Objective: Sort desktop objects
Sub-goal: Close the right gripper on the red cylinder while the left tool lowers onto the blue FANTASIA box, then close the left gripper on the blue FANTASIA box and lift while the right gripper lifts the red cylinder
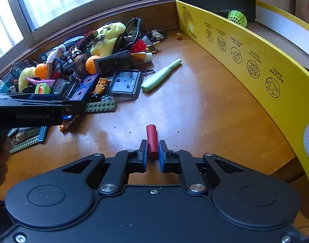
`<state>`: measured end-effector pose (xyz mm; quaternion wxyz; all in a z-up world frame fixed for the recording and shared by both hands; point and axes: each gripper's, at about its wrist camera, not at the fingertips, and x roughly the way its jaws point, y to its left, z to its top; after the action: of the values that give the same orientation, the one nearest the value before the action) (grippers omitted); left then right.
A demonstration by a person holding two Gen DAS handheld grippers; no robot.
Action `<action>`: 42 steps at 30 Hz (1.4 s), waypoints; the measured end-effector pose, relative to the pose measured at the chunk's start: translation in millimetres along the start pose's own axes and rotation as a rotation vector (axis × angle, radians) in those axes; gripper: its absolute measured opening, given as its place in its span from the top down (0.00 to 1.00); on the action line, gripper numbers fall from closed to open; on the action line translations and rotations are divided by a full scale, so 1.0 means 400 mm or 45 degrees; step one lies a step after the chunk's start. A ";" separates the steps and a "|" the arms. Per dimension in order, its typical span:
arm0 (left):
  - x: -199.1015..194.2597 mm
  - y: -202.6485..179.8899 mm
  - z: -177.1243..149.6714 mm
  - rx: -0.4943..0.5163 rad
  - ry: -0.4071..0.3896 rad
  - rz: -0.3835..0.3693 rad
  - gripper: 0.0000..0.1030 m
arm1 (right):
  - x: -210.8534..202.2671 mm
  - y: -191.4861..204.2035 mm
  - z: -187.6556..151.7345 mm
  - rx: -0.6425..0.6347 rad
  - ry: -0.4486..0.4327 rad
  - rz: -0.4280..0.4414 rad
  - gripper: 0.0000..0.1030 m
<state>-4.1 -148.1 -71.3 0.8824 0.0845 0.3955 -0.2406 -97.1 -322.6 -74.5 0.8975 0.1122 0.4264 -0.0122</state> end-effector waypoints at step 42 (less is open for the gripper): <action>-0.005 -0.007 0.052 -0.076 -0.079 -0.023 0.61 | 0.023 -0.041 0.059 0.024 -0.045 0.078 0.90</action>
<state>7.1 -156.9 -55.5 0.8941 0.0470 0.3758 -0.2391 -75.4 -343.1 -70.3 0.9038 0.1334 0.4065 0.0093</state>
